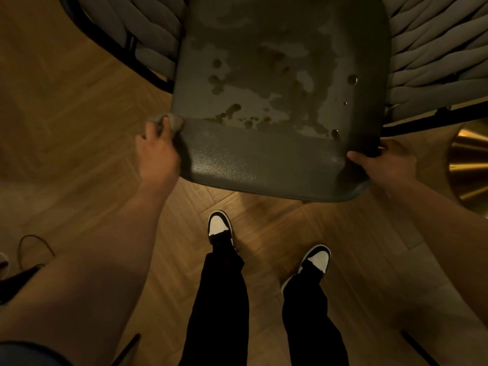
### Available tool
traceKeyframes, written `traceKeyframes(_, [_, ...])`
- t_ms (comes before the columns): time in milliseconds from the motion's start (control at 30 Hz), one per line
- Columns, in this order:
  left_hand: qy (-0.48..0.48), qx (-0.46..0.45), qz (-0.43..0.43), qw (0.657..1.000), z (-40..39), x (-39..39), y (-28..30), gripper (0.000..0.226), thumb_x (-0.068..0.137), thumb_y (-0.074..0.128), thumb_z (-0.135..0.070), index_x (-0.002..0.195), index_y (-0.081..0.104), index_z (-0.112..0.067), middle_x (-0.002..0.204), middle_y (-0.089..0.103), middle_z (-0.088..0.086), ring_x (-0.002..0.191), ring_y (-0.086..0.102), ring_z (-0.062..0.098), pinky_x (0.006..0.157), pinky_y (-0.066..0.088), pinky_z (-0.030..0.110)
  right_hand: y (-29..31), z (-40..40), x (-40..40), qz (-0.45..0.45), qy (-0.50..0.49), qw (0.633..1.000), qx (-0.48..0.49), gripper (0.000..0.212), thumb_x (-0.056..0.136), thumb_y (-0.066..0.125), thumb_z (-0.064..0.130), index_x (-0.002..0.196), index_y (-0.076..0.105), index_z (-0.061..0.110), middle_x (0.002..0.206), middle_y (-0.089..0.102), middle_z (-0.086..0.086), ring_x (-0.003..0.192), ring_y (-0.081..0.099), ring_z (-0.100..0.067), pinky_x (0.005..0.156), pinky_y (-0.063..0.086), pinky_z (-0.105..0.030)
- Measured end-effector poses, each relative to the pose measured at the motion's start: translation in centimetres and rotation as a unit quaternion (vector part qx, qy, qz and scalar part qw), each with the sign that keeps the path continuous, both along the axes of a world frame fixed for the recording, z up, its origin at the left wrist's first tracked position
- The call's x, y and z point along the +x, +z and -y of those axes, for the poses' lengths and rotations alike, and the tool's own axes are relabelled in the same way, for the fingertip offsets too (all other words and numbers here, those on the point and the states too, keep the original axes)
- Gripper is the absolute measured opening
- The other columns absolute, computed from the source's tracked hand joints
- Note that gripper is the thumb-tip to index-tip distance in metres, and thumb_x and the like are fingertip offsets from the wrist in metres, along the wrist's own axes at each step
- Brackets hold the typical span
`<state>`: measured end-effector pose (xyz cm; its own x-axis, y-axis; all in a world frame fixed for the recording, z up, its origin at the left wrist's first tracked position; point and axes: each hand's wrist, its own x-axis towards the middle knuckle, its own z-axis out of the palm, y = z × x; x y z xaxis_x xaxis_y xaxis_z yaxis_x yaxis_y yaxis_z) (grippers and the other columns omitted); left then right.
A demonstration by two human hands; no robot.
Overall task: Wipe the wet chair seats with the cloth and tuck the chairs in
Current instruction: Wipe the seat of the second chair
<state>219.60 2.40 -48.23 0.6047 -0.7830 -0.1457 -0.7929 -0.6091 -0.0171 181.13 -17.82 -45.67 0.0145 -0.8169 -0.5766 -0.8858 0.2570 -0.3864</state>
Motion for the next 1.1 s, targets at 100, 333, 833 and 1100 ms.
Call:
traceKeyframes(100, [0.068,-0.053,-0.011,0.996,-0.8,2.1,0.6,0.064,0.075,0.045,-0.001,0.139,0.045,-0.004,0.126,0.046,0.027,0.103,0.048,0.043,0.088,0.037,0.045,-0.4,0.1,-0.2,-0.005,-0.004,1.000,0.002,0.077,0.086,0.075,0.055,0.144,0.053,0.010,0.141,0.063,-0.011,0.127,0.061,-0.032,0.103,0.047,-0.038])
traceKeyframes(333, [0.050,-0.114,-0.116,0.985,1.5,-0.4,-0.6,0.058,0.083,0.033,-0.014,0.139,0.049,-0.006,0.124,0.045,0.026,0.100,0.050,0.046,0.092,0.043,0.045,-1.1,0.3,-0.7,0.022,-0.025,0.999,0.007,0.076,0.084,0.075,0.058,0.142,0.055,0.013,0.138,0.065,-0.009,0.126,0.062,-0.030,0.105,0.047,-0.037])
traceKeyframes(833, [-0.101,-0.045,-0.122,0.986,7.8,-15.5,0.7,0.059,0.086,0.037,-0.016,0.143,0.044,-0.006,0.129,0.049,0.017,0.099,0.048,0.038,0.088,0.041,0.043,-1.0,1.5,-2.3,0.124,-0.168,0.975,0.069,0.111,0.047,0.022,0.112,0.106,0.071,0.032,0.123,0.070,-0.003,0.110,0.067,-0.032,0.102,0.052,-0.054])
traceKeyframes(1100, [-0.165,-0.028,-0.145,0.975,11.8,-23.6,0.5,0.060,0.088,0.045,-0.017,0.147,0.040,-0.011,0.135,0.047,0.010,0.100,0.048,0.033,0.090,0.042,0.039,-1.6,1.8,-3.2,0.159,-0.187,0.966,0.083,0.117,0.039,0.027,0.114,0.106,0.073,0.030,0.114,0.074,-0.001,0.102,0.071,-0.029,0.097,0.055,-0.054])
